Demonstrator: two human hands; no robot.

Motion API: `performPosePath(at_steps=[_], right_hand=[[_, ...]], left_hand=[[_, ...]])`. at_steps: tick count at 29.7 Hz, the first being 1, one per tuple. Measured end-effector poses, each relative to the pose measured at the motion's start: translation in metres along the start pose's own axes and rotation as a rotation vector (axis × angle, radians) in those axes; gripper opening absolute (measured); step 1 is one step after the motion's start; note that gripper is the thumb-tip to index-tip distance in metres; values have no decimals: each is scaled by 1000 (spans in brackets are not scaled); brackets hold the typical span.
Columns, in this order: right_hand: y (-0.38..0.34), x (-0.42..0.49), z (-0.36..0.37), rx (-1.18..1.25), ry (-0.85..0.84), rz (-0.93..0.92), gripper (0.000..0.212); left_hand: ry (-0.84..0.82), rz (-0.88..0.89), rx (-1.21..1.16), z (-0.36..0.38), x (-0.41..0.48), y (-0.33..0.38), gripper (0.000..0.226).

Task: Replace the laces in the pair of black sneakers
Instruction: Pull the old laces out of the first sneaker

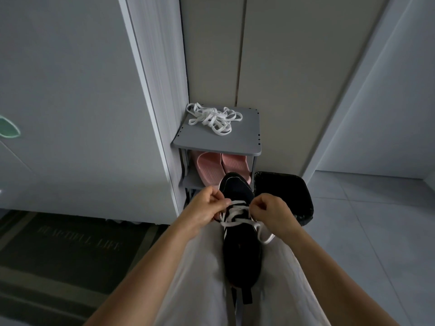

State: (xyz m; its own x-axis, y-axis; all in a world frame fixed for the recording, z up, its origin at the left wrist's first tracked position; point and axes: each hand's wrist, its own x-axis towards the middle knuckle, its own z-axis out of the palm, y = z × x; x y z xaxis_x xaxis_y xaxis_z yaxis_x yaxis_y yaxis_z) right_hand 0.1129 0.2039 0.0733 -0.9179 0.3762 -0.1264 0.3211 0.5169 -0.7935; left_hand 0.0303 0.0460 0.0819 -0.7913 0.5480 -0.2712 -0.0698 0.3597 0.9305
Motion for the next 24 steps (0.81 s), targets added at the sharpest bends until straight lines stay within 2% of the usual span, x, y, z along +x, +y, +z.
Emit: performPosePath(at_steps=[4, 7, 11, 15, 17, 19, 21, 24], right_hand=[[6, -3, 2, 132, -55, 47, 5], [7, -5, 6, 71, -90, 41, 12], [0, -2, 6, 9, -40, 56, 15], [-14, 9, -8, 48, -98, 82, 17], [-17, 12, -16, 103, -142, 112, 16], [-16, 12, -19, 107, -129, 83, 16], [-13, 7, -18, 149, -87, 51, 13], [-1, -4, -16, 229, -120, 97, 14]], left_hand=[[-15, 49, 195, 5, -5, -19, 19], [24, 129, 361, 11, -7, -25, 15], [125, 289, 435, 7, -5, -12, 13], [-32, 124, 243, 3, 1, 6, 14], [-76, 89, 238, -6, 5, 9, 13], [-52, 112, 252, -16, 6, 9, 11], [-18, 115, 162, -20, 3, 7, 12], [9, 55, 93, -10, -7, -7, 32]])
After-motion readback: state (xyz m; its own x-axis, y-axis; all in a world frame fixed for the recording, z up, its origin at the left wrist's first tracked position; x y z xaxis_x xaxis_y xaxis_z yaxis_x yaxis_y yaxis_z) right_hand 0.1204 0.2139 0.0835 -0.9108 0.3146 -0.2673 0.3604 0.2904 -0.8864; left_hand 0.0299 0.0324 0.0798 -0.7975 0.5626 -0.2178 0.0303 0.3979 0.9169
